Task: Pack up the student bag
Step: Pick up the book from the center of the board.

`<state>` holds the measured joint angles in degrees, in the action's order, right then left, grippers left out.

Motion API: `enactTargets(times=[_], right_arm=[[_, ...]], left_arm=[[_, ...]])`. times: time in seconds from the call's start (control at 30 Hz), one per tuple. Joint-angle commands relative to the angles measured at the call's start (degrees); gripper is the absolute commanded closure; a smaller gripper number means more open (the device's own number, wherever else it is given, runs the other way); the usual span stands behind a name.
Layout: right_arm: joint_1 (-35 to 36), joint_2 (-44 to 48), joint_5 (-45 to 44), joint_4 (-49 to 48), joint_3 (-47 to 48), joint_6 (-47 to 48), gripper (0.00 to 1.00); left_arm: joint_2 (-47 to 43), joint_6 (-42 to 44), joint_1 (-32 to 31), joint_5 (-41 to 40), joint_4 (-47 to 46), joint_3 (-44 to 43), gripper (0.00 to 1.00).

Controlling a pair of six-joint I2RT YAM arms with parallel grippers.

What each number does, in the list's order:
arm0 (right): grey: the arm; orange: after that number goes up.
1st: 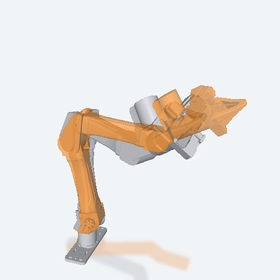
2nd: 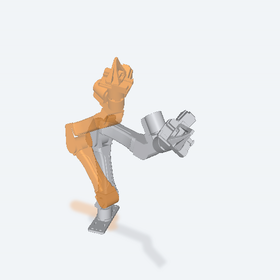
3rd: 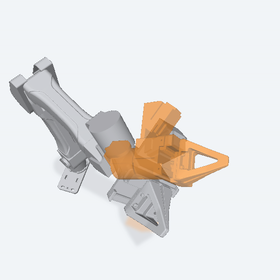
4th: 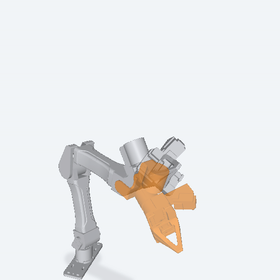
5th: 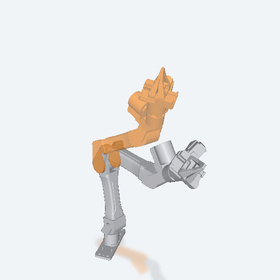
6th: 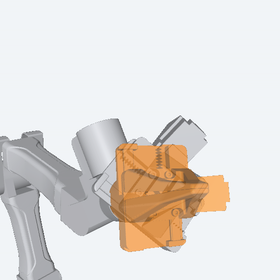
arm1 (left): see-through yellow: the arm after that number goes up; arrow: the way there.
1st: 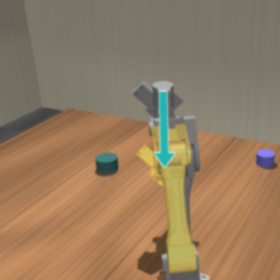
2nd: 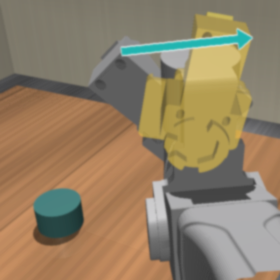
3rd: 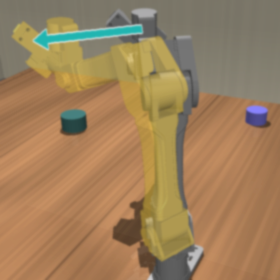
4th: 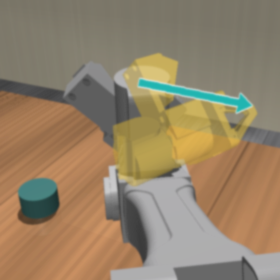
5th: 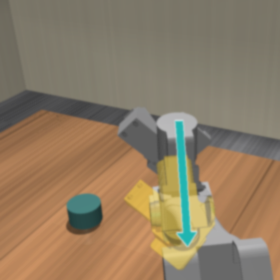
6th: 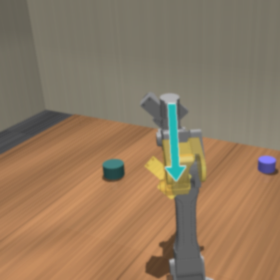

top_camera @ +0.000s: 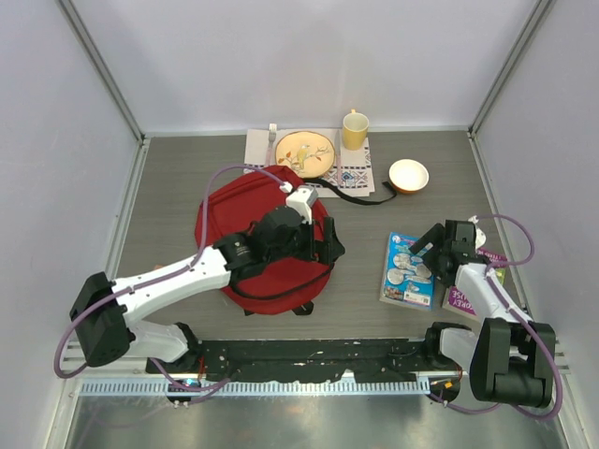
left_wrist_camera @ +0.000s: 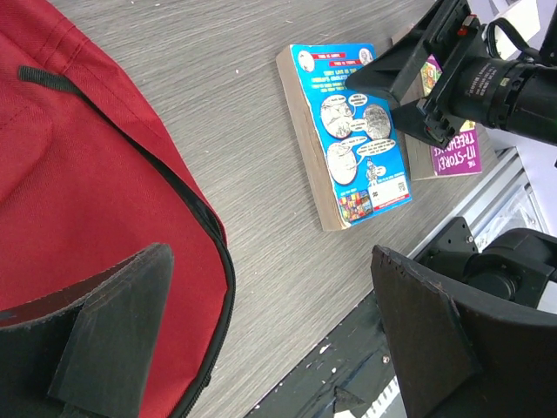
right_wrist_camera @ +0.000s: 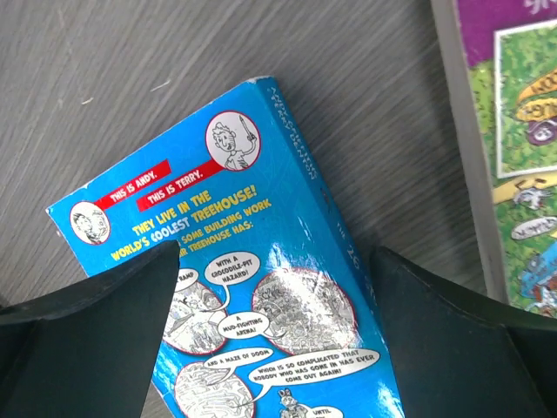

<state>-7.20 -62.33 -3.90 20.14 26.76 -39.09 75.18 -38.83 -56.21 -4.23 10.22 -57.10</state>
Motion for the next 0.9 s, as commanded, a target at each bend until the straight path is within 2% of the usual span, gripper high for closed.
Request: enactTargets(times=[0.0, 0.13, 0.47, 0.67, 0.87], right_arm=[[0.3, 0.3, 9.4, -0.6, -2.4, 0.9, 0.04], [0.3, 2.0, 15.0, -2.5, -3.8, 0.0, 0.04], [0.2, 7.4, 19.8, -1.2, -6.0, -1.2, 0.07], [0.2, 8.6, 22.0, -0.9, -7.3, -1.7, 0.08], [0.3, 9.0, 23.2, -1.7, -8.7, -2.4, 0.11]], left_arm=[[1.8, -1.2, -0.1, 0.3, -4.4, -2.0, 0.0], [7.0, -3.1, -0.1, 1.3, -5.4, -4.4, 0.01], [26.8, -9.5, -2.8, 6.4, -8.0, -13.4, 0.07], [33.4, -11.7, -4.6, 7.7, -9.2, -16.4, 0.08], [38.5, -13.6, -4.7, 12.9, -13.4, -16.7, 0.16]])
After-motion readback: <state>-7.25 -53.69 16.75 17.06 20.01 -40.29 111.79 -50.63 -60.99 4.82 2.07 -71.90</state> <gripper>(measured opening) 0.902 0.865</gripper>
